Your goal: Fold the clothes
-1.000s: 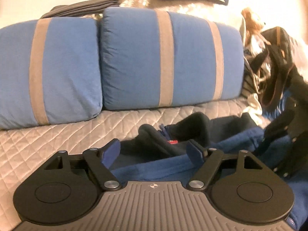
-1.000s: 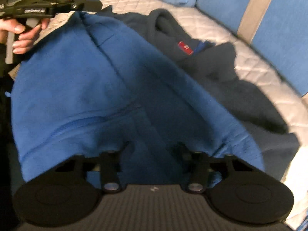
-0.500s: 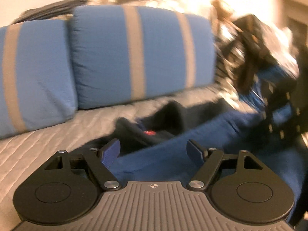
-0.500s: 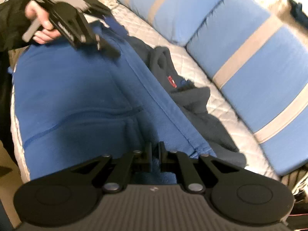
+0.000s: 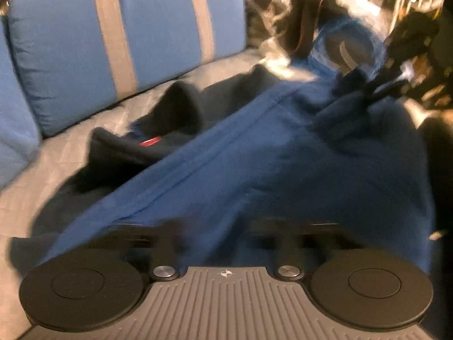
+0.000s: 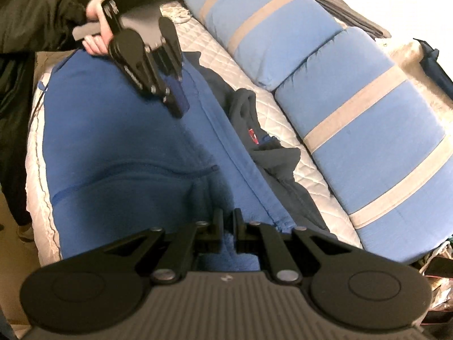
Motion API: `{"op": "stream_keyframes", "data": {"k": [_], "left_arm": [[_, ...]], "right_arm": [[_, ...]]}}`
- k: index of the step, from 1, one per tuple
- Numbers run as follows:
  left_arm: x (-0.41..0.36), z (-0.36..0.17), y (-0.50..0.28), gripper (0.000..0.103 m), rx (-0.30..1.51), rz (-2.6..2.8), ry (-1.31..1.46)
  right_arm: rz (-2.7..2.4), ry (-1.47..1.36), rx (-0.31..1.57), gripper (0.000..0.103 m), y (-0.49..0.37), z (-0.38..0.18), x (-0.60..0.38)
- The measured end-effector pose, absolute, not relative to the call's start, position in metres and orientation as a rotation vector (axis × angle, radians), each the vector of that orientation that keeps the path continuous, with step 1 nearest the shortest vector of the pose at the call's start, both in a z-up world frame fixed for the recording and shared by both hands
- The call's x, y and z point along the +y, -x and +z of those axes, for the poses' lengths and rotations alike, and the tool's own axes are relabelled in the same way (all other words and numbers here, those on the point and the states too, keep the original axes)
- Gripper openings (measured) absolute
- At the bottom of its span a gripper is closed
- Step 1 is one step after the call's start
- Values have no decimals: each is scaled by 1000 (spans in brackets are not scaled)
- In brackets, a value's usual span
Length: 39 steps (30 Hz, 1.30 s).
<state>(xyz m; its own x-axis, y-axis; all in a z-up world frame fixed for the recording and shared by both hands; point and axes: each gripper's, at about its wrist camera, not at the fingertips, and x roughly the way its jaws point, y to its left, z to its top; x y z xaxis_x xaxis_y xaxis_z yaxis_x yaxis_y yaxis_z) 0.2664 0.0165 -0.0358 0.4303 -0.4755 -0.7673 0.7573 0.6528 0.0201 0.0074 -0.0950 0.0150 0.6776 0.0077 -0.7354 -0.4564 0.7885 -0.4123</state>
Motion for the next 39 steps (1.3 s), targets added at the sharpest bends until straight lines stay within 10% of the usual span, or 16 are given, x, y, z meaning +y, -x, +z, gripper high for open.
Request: {"op": "stream_keyframes", "data": {"k": [2, 8, 15, 18, 20, 23, 39], "left_arm": [[20, -28, -259, 8, 761, -784, -413], [27, -3, -227, 7, 569, -741, -538], [31, 9, -205, 7, 483, -745, -590], [34, 11, -201, 7, 464, -741, -590], [35, 11, -204, 7, 463, -743, -586], [37, 10, -206, 7, 467, -735, -572], [-17, -33, -254, 6, 547, -366, -809]], "right_arm": [[277, 604, 804, 9, -13, 12, -98], [318, 492, 860, 67, -41, 1, -116], [401, 223, 956, 87, -87, -10, -157], [459, 111, 1016, 78, -102, -17, -169], [517, 31, 1040, 31, -105, -20, -174], [528, 44, 974, 12, -98, -12, -173], [127, 512, 876, 10, -139, -61, -95]]}}
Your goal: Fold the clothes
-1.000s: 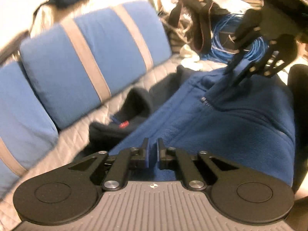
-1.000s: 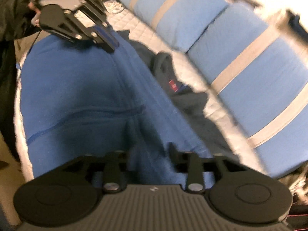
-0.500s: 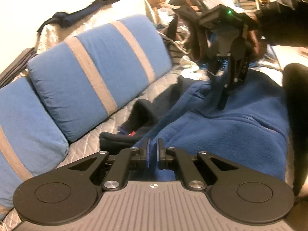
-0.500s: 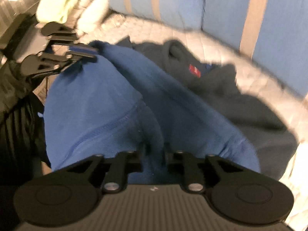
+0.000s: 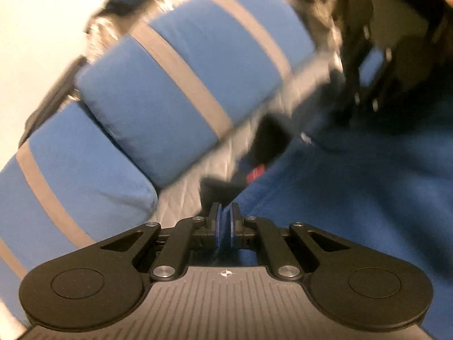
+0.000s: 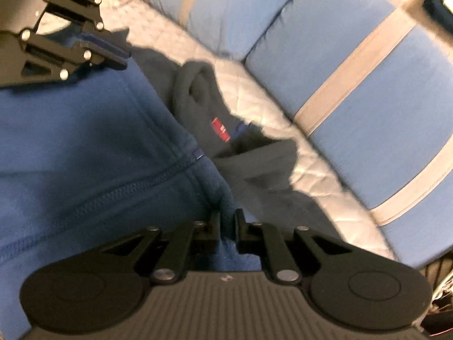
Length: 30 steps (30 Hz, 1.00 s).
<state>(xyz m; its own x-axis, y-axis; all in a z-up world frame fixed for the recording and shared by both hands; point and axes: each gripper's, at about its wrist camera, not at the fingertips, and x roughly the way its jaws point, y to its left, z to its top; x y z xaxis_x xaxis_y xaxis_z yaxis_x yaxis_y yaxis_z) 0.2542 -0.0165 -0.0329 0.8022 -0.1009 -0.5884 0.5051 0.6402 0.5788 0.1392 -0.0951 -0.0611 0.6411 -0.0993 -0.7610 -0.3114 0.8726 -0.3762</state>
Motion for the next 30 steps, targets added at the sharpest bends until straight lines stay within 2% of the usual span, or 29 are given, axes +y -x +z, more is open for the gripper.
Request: {"op": "stream_keyframes", "data": {"k": [5, 8, 9, 11, 14, 15, 24, 30], "left_arm": [[-19, -73, -269, 9, 635, -340, -896], [-3, -58, -267, 15, 607, -346, -794], [6, -47, -266, 19, 592, -348, -735], [35, -19, -260, 40, 543, -326, -570], [96, 16, -257, 55, 511, -318, -259], [112, 21, -257, 57, 520, -295, -175], [219, 4, -259, 58, 633, -311, 166], [218, -21, -281, 58, 718, -345, 215]], "right_arm": [[124, 629, 888, 14, -145, -78, -83], [123, 628, 886, 17, -146, -80, -84], [122, 623, 884, 19, -146, -80, -85], [118, 613, 883, 20, -147, -80, -87], [113, 602, 889, 21, -150, -81, -89], [112, 599, 891, 23, -151, -81, -90], [110, 577, 895, 31, -154, -83, -94], [111, 576, 897, 33, -155, -84, -95]]}}
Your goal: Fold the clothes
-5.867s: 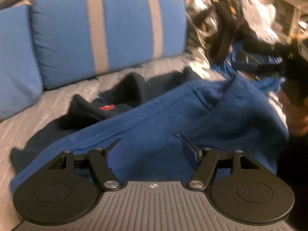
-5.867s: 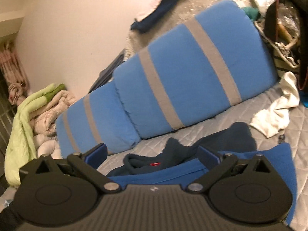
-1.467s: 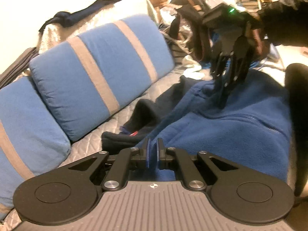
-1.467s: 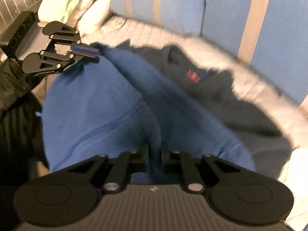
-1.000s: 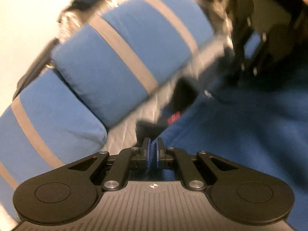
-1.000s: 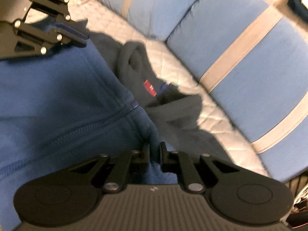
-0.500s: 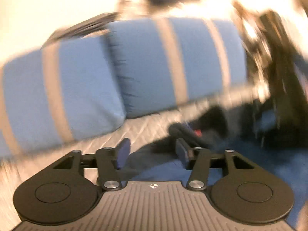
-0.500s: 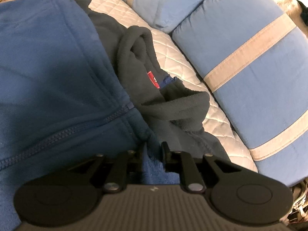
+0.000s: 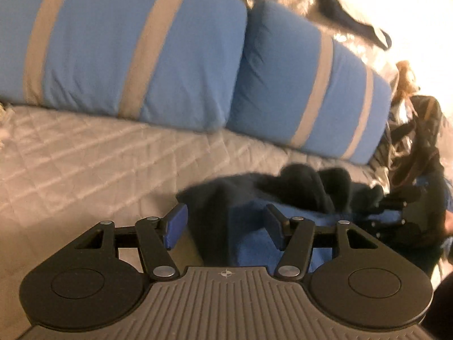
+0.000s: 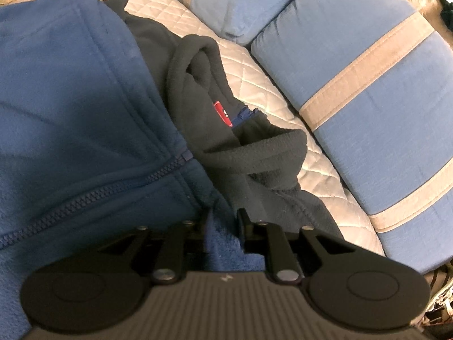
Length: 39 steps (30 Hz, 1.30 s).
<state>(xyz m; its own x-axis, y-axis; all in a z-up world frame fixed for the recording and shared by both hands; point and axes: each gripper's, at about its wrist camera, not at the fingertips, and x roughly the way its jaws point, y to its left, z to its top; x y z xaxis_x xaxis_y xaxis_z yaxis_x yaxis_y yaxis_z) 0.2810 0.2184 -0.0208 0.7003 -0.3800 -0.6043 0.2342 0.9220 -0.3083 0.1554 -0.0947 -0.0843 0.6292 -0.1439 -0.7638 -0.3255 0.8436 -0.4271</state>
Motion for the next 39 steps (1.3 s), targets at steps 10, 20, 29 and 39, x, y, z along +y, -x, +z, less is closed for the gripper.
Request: {"op": "stream_keyframes", "data": {"k": [10, 20, 29, 39], "left_arm": [[226, -50, -287, 57, 778, -483, 349], [221, -43, -285, 19, 714, -498, 423], [178, -21, -266, 19, 631, -281, 150], [168, -27, -275, 19, 654, -220, 108]], "right_arm": [[115, 568, 897, 35, -159, -87, -98], [58, 580, 847, 72, -149, -66, -101], [-186, -171, 645, 94, -65, 24, -273], [-160, -778, 708, 84, -18, -44, -336]]}}
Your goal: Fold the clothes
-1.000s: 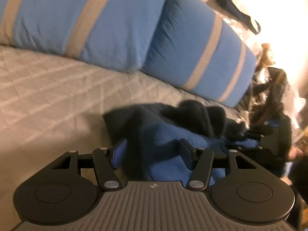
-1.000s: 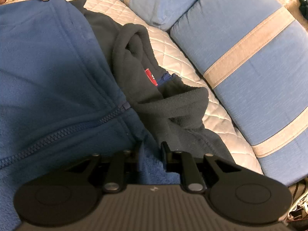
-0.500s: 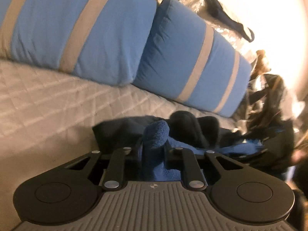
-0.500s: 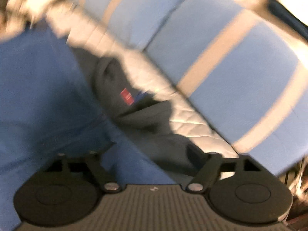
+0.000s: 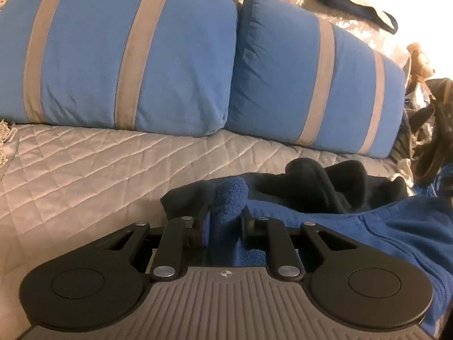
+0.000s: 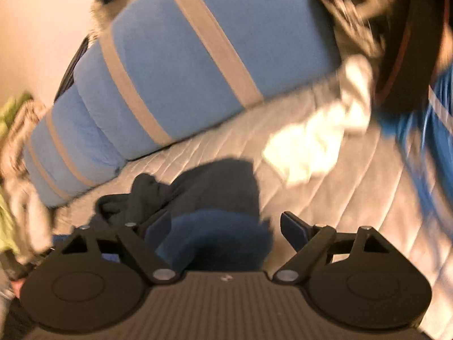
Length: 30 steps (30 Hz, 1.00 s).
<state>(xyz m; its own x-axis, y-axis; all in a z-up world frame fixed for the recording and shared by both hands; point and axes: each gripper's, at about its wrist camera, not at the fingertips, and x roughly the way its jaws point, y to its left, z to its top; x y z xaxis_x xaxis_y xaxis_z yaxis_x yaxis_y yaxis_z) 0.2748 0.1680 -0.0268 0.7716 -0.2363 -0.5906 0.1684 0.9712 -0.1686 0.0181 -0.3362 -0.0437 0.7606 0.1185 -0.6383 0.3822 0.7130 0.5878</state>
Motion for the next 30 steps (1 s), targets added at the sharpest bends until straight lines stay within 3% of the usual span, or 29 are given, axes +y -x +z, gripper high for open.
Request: {"op": "stream_keyframes", "data": {"k": [2, 4, 6, 8, 11, 13, 15, 17, 25, 30], "left_arm": [[169, -28, -275, 19, 656, -216, 110], [169, -28, -275, 19, 660, -215, 111], [170, -29, -276, 19, 660, -216, 115], [172, -27, -274, 19, 655, -221, 130], [179, -17, -266, 19, 605, -250, 169], [186, -7, -258, 19, 547, -275, 212], [193, 2, -251, 18, 492, -291, 252], [194, 4, -250, 19, 496, -254, 254], [185, -22, -269, 19, 625, -140, 180], [188, -27, -276, 19, 649, -98, 185]], "right_arm": [[-165, -865, 738, 81, -20, -54, -337], [-188, -929, 759, 67, -21, -61, -337], [-218, -934, 742, 36, -20, -62, -334], [-169, -874, 659, 21, -16, -51, -328], [-30, -645, 444, 21, -6, -17, -305], [-19, -552, 406, 23, -6, -9, -299], [-68, -495, 445, 67, -15, -10, -297], [-193, -545, 544, 88, -28, -27, -306], [-236, -951, 505, 87, -16, -71, -349], [-169, -957, 506, 75, -25, -70, -346]]}}
